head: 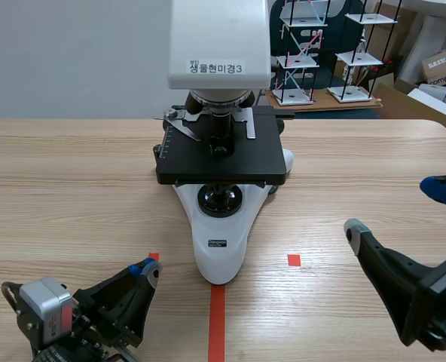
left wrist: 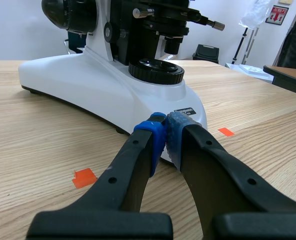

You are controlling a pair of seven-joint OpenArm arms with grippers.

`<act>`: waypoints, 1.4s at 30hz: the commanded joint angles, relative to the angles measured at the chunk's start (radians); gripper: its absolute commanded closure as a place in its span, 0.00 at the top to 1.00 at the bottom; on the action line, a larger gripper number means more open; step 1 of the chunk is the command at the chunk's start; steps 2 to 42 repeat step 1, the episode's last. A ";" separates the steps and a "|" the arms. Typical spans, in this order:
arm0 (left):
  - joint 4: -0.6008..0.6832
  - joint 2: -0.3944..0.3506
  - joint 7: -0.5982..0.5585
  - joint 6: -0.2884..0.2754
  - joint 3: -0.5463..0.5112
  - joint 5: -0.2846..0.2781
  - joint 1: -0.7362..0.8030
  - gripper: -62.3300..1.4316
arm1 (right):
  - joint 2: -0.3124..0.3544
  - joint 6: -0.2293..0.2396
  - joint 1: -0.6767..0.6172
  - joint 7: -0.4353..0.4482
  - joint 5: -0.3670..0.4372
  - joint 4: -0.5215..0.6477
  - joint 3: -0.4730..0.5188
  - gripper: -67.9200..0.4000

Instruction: Point at the diaphragm

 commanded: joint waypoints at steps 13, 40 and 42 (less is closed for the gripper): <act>0.024 0.000 -0.014 -0.002 -0.002 0.000 -0.006 0.07 | 0.013 0.000 0.011 0.018 0.011 0.011 0.012 0.94; 0.024 0.000 -0.014 -0.002 -0.002 0.000 -0.006 0.07 | 0.013 0.000 0.011 0.018 0.011 0.011 0.012 0.94; 0.024 0.000 -0.014 -0.002 -0.002 0.000 -0.006 0.07 | 0.013 0.000 0.011 0.018 0.011 0.011 0.012 0.94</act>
